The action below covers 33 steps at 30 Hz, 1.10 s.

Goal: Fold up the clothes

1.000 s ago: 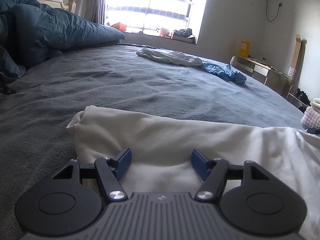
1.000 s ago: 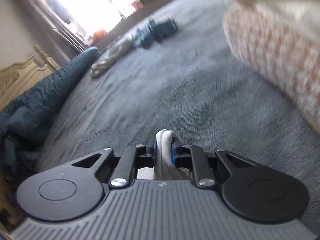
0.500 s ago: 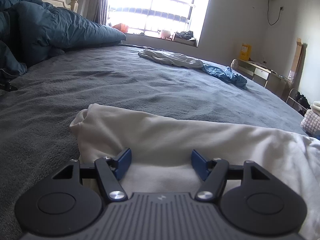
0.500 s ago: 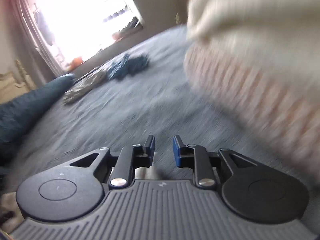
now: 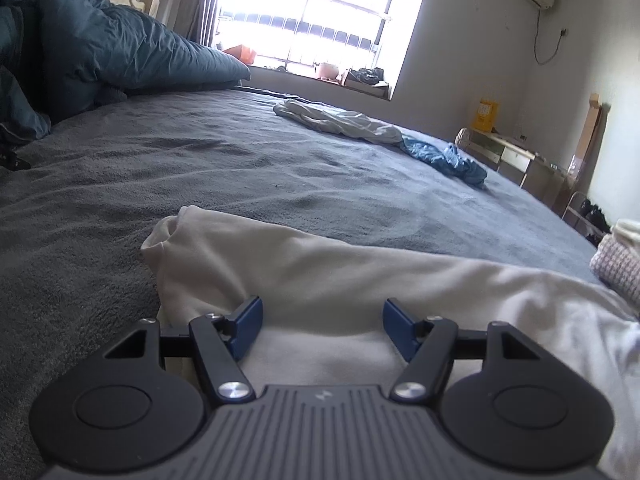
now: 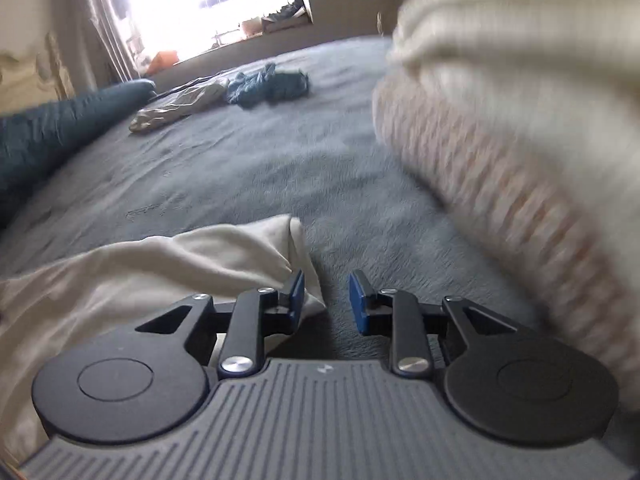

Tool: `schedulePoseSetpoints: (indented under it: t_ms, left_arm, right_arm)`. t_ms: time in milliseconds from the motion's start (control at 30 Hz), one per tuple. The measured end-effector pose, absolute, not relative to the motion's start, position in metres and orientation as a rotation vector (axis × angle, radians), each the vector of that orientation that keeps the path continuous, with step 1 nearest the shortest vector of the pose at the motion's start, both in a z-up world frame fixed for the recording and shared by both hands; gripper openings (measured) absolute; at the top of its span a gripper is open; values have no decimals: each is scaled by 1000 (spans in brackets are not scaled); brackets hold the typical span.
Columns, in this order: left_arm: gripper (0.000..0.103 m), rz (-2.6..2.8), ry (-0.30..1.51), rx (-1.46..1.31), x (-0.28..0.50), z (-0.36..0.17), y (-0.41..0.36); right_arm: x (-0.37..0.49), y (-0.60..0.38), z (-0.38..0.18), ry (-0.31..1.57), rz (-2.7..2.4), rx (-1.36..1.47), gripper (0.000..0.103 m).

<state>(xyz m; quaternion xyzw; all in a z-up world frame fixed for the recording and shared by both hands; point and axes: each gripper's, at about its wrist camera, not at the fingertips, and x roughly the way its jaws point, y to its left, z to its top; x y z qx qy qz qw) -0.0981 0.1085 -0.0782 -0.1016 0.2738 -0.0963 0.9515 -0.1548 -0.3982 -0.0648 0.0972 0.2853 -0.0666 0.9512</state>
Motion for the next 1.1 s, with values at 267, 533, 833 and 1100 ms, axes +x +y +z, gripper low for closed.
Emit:
schedulePoseSetpoints:
  t_ms: [267, 533, 833, 1100]
  left_arm:
    - [68, -152, 482, -244, -127, -51, 130]
    - [66, -68, 558, -225, -79, -55, 159]
    - [59, -15, 618, -276, -38, -87, 188]
    - [60, -37, 609, -291, -31, -93, 196]
  right_arm:
    - [-169, -297, -20, 473, 192, 91, 25]
    - [-135, -194, -40, 526, 395, 101, 25]
    - [-116, -115, -90, 720, 442, 104, 26]
    - [-170, -73, -70, 752, 671, 59, 25]
